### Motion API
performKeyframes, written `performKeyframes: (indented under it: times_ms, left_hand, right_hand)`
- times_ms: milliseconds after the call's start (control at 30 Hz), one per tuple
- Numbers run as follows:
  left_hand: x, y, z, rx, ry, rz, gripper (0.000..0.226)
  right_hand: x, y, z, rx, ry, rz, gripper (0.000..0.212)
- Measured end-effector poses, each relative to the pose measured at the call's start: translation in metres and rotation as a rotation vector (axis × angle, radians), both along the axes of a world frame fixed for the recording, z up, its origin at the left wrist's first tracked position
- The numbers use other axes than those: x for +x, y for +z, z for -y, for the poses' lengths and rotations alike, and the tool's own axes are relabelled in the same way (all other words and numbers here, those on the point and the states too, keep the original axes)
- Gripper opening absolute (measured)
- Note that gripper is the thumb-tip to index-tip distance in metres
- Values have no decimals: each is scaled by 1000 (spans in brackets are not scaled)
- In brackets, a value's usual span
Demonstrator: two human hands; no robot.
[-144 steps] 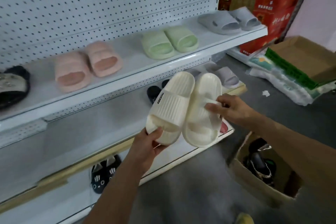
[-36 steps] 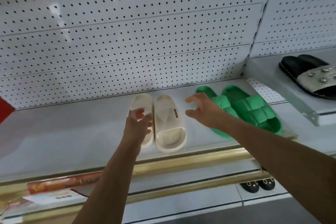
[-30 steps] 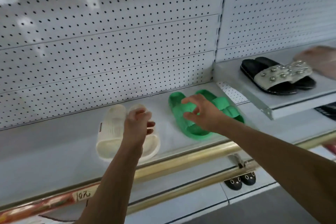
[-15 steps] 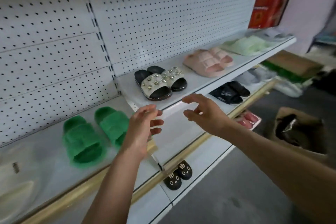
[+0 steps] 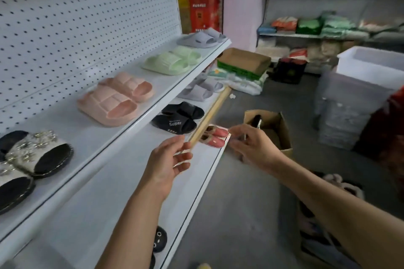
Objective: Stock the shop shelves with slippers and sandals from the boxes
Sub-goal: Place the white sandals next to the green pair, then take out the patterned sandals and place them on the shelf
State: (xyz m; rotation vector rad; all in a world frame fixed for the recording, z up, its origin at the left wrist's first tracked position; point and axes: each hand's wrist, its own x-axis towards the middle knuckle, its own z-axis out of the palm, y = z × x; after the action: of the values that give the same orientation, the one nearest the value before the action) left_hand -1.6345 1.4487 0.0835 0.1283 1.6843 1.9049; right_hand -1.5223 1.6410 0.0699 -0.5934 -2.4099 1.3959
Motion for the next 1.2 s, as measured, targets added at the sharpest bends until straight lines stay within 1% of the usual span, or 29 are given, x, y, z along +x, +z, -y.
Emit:
performKeyframes:
  times_ms: [100,167,233,300,333,400,433,500,633,733,867,967,1067,1100,1200]
  left_hand:
    - [-23,-11,-51,-21,-56,9,18]
    - [-42,-20,-87,-32,-90,15,15]
    - [-62,-30,-124,-68,-153,-10,12]
    - [-83,-39,-167,-121,-280,-58,22]
    - [-94,-44,-190,-139,-327,-63,23]
    - [-119,-53,-234,-162,-375,-39,17]
    - [-131,-57,-255,-160,-391,-28,21]
    - [-152,-65,-293,-155,-385,4,25]
    - [-173,-84,-351,-156,-393,100,19]
    - [-188,-98,-395,-190,-402,130,22]
    - [-205,-121,-455,-231,-407,174,24]
    - [-215,-139,-503,-264,-390,209,18]
    - [-226,-159,-561,-284,-338,246,11]
    - [-231,-170,-589,-300,-330,253,11]
    - [-239,-189,-641,-349,-352,270,12]
  right_hand:
    - [-6,-16,-45,-27,-106,15,18]
    - [-15,-24,-78,-17,-168,21,20]
    - [-29,-31,-112,-50,-235,12,24]
    - [-45,-37,-147,-71,-298,23,24]
    - [-53,-40,-165,-76,-320,34,23]
    - [-69,-43,-196,-111,-357,47,24]
    - [-75,-45,-212,-120,-379,50,25]
    - [-84,-50,-241,-135,-421,53,25]
    - [-92,-65,-293,-164,-487,117,28]
    - [-100,-75,-336,-172,-540,125,26]
    - [-116,-96,-394,-158,-537,152,26]
    - [-126,-119,-443,-169,-530,179,26]
    - [-137,-140,-505,-199,-511,210,25]
    - [-142,-149,-535,-213,-510,227,25]
    - [-151,-172,-592,-259,-503,267,24]
